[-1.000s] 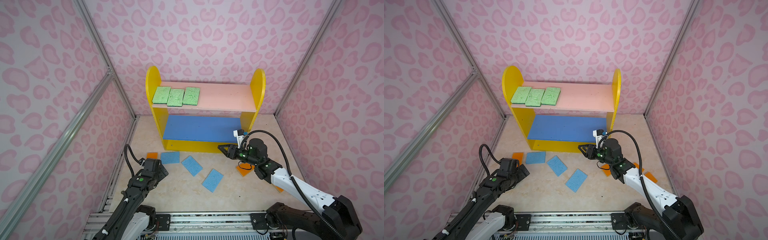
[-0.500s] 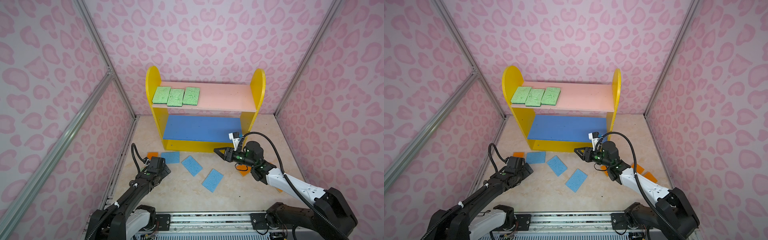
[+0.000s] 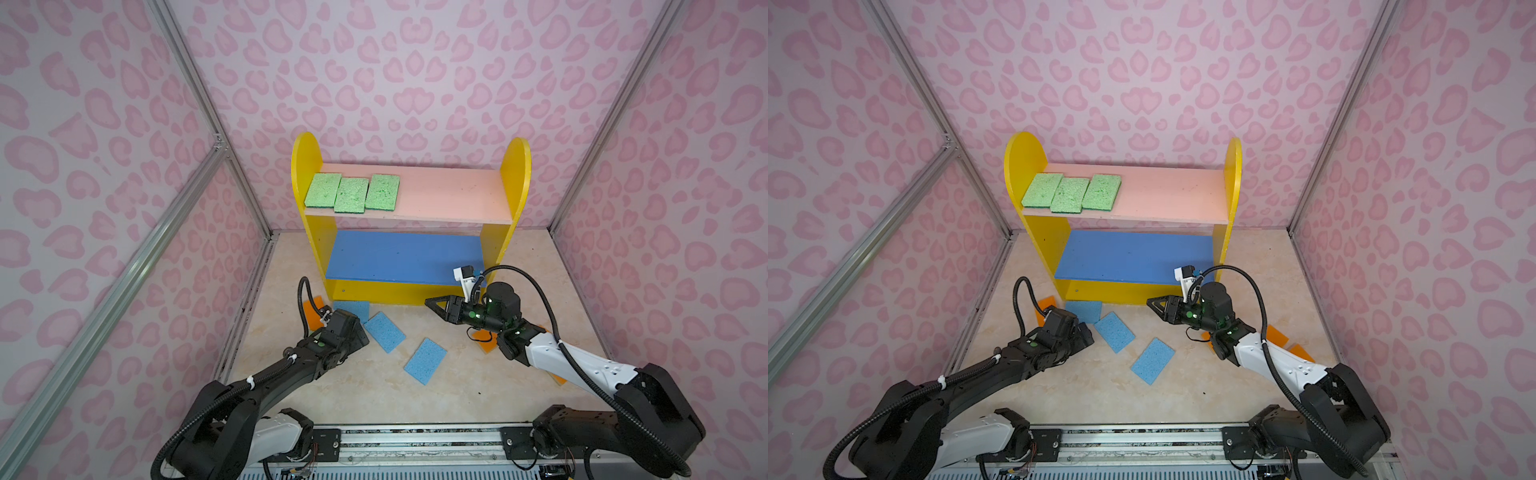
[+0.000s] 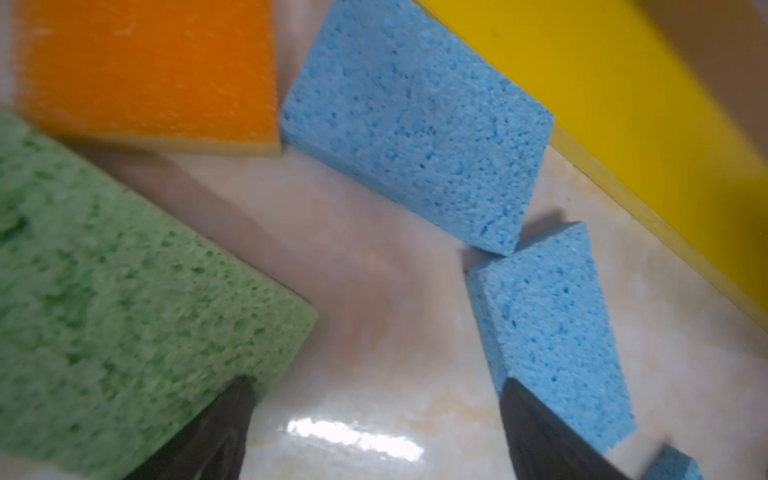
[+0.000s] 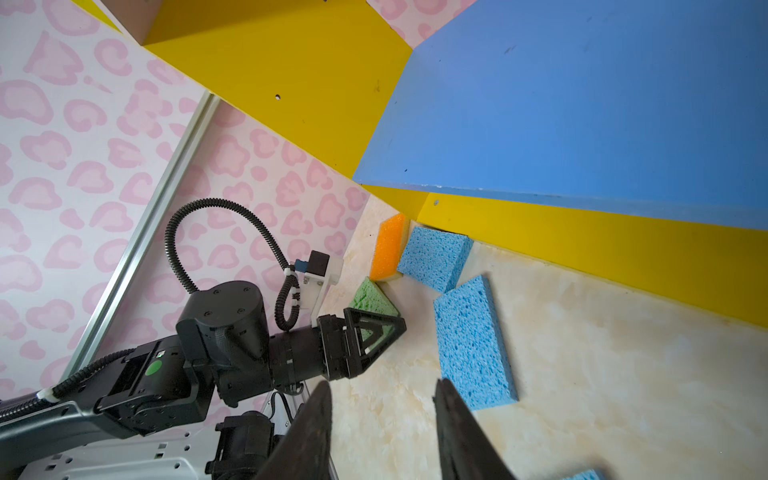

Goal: Place and organize the cleaning sponges onto the shelf
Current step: 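Lower the right arm toward the table while the left gripper reaches a green sponge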

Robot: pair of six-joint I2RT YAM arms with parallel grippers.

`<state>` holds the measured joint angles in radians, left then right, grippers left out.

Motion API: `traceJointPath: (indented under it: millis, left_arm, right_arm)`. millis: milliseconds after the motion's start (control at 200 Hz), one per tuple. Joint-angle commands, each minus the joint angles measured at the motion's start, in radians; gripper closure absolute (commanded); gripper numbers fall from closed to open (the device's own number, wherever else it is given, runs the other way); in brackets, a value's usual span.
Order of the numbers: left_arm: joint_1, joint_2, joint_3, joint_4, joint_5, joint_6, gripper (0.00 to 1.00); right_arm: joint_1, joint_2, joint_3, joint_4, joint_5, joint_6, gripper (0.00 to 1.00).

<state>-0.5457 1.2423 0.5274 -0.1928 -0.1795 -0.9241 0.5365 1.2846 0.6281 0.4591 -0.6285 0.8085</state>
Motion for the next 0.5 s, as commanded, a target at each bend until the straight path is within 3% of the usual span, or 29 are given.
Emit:
traceJointPath:
  millis: [0,195,495]
  left_arm:
    - [-0.084,0.043,0.058,0.068,-0.027,-0.067,0.07]
    - [-0.223,0.075,0.133,0.064,-0.091,-0.075,0.07]
    - [-0.194,-0.208,-0.003,-0.065,-0.160,-0.088,0.12]
  right_arm:
    - [-0.002,0.003,-0.006,0.035,0.005,-0.008,0.58]
    - [-0.015,0.041,-0.014,0.070,-0.003,0.022,0.58]
    - [-0.014,0.097,-0.004,0.080,-0.005,0.020,0.58]
